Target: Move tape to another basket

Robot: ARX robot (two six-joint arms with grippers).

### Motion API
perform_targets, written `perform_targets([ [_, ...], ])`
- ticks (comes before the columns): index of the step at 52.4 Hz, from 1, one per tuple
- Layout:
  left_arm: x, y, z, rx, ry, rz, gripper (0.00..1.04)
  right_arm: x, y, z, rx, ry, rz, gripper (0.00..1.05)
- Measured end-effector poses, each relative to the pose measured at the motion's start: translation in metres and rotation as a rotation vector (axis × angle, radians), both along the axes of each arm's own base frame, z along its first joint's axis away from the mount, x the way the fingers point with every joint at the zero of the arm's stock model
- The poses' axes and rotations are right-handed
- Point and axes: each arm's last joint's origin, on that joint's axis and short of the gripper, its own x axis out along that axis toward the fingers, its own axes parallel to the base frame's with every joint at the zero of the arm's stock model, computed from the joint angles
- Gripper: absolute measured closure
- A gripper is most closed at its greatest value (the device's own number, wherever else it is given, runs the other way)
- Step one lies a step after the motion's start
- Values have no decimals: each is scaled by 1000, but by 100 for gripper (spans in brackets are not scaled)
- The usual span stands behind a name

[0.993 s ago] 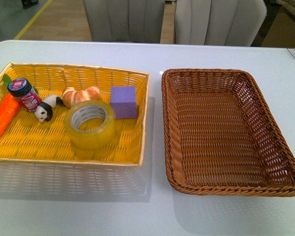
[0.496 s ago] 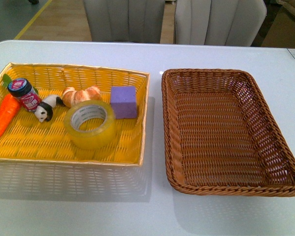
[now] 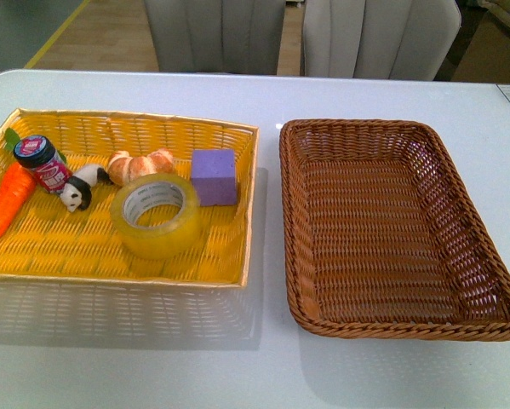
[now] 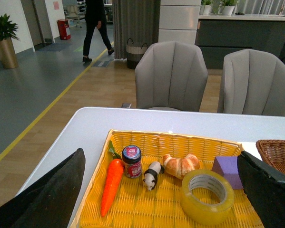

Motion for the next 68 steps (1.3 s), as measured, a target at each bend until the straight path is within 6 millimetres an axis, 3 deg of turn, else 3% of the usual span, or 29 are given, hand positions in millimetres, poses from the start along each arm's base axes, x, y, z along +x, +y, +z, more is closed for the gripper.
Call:
perform_targets([
  [64, 0, 0, 0, 0, 0, 0, 9, -30, 0, -2, 0, 0, 1, 103],
  [68, 0, 0, 0, 0, 0, 0, 9, -31, 0, -2, -1, -1, 1, 88],
])
